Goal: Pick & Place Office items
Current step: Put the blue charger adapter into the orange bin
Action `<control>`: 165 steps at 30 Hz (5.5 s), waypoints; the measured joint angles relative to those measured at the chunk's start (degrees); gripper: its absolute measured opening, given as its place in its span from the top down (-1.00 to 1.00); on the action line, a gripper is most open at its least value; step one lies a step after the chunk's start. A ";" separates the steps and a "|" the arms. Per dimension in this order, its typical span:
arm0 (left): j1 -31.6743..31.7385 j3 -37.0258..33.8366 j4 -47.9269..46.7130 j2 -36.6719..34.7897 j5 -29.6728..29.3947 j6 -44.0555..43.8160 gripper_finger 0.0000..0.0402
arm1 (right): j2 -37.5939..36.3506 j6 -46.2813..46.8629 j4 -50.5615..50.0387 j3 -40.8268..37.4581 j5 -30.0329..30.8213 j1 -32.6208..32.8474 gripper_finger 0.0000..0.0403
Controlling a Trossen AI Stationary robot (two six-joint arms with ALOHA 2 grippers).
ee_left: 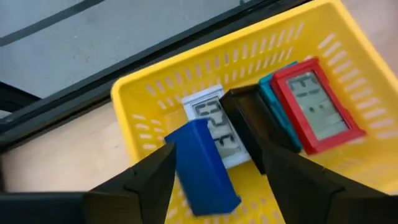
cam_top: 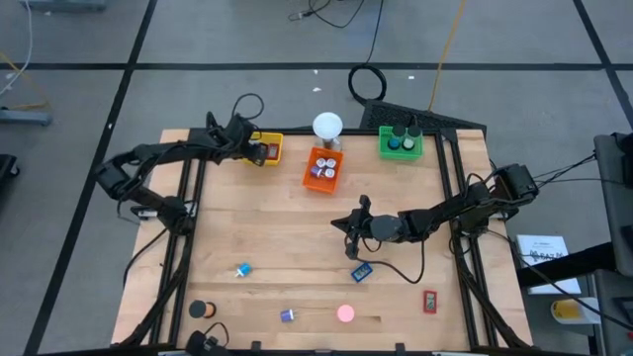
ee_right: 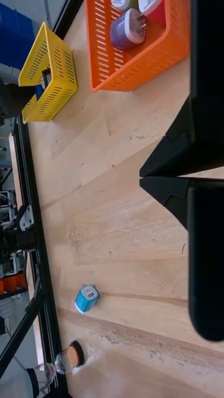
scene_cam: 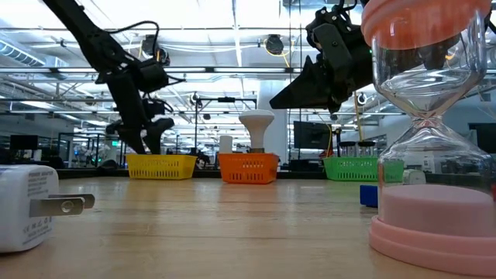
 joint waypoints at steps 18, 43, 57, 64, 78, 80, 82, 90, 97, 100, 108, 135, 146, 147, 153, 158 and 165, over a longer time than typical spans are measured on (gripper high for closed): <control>-25.18 -13.60 -1.50 -28.48 8.91 5.97 0.48 | 0.00 -0.23 0.00 0.00 0.01 0.00 0.99; -70.73 -21.76 33.09 -17.24 -11.82 1.77 0.99 | 0.20 -0.55 5.91 0.03 0.06 3.49 1.00; -72.02 -20.25 56.90 5.31 5.50 3.60 0.99 | 0.37 2.79 7.48 0.07 -2.05 4.51 0.98; -86.14 -8.61 31.10 5.63 -10.55 -3.65 0.81 | 0.37 2.18 7.44 0.06 -1.46 4.50 0.98; -93.35 -2.25 11.27 5.98 -15.25 -20.55 0.09 | 0.37 2.34 5.70 0.04 -1.49 4.76 0.98; -93.71 -2.04 6.59 5.97 -15.23 -23.40 -0.01 | 0.37 2.34 5.39 0.04 -1.49 4.79 0.98; -94.14 -0.89 0.49 5.97 -15.26 -26.70 -0.11 | 0.37 2.63 5.33 0.03 -1.49 4.79 0.98; -95.53 5.82 -22.20 5.94 -15.44 -37.03 -0.33 | 0.37 2.80 5.31 0.02 -1.49 4.79 0.98; -95.75 3.89 -28.99 5.92 -12.42 -52.14 -0.22 | 0.37 2.82 5.29 0.02 -1.51 4.85 0.98; -95.76 2.71 -28.80 5.92 -11.82 -55.57 -0.16 | 0.37 2.82 5.09 0.02 -1.51 4.85 0.98; -95.65 1.97 -26.74 5.92 -11.85 -55.57 0.07 | 0.37 2.82 4.92 0.00 -1.51 4.85 0.98; -68.55 2.67 15.48 7.83 -5.21 6.09 0.32 | 0.39 3.23 4.40 0.00 -1.64 6.00 0.98; -60.14 2.49 26.27 16.72 2.97 11.66 0.30 | 0.39 0.24 5.07 0.00 -1.32 8.28 0.98; -59.87 2.49 26.04 17.00 3.04 10.98 0.27 | 0.39 0.22 5.07 0.00 -1.27 8.15 0.98; -59.19 2.49 22.33 16.17 3.02 10.47 0.03 | 0.39 0.83 4.93 0.00 -1.22 7.78 0.98; -60.66 1.93 14.78 11.06 2.83 11.89 -0.10 | 0.39 0.76 5.01 0.00 -1.23 7.75 0.98; -64.30 -11.85 30.99 2.37 0.63 9.38 0.03 | 0.39 5.49 4.61 0.07 -1.22 5.67 0.98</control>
